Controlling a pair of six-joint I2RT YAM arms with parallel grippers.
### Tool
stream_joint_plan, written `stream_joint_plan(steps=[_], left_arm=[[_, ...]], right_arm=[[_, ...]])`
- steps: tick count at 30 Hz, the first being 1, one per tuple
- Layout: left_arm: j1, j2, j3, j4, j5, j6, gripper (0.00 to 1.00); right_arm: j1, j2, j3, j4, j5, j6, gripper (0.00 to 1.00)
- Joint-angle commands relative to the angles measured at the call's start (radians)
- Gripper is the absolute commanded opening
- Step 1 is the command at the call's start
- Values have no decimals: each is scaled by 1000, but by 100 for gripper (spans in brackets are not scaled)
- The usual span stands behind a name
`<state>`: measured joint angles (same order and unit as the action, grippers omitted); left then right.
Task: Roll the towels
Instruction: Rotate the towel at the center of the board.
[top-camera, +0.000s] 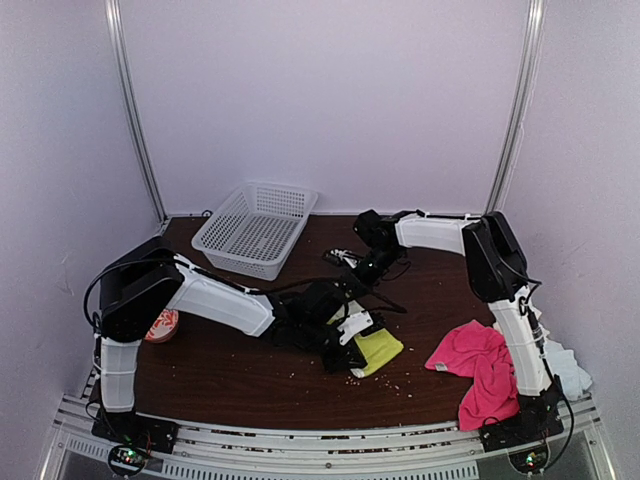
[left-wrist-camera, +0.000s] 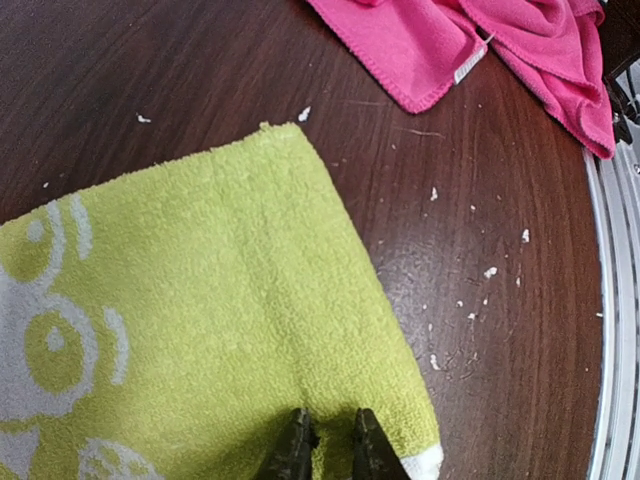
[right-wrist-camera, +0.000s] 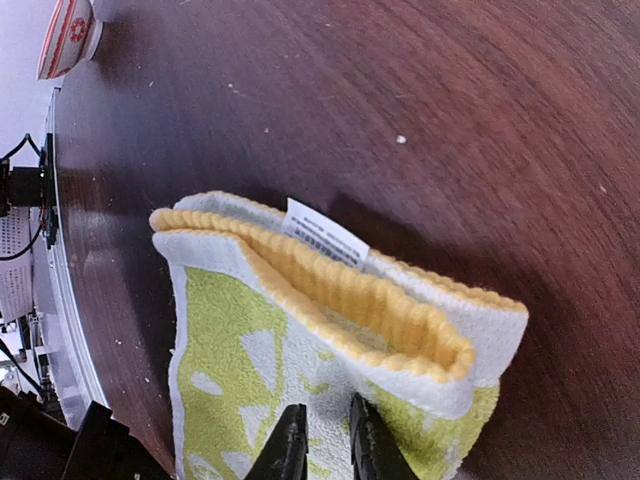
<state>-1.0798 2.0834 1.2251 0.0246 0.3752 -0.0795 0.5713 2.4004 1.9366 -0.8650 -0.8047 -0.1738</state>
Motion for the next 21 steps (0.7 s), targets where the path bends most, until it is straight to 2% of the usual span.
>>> stream_joint_plan(steps=[1, 7, 11, 14, 16, 19, 21], left_arm=[[1, -6, -10, -72, -32, 71, 15], [36, -82, -48, -158, -155, 127, 14], [73, -131, -57, -171, -187, 151, 17], [74, -165, -26, -200, -223, 161, 30], [68, -232, -25, -200, -235, 161, 41], [39, -346, -82, -149, -272, 203, 56], [34, -379, -94, -153, -285, 236, 60]], right_arm=[[-46, -22, -60, 77, 123, 85, 17], [-77, -134, -234, 179, 218, 157, 17], [-79, -121, -185, 159, 183, 128, 17], [-79, -89, -49, 33, 88, 49, 21], [-81, -139, -3, -24, 59, -5, 25], [-102, -266, -45, 0, 32, -16, 32], [-122, -334, -93, 12, -1, -14, 34]])
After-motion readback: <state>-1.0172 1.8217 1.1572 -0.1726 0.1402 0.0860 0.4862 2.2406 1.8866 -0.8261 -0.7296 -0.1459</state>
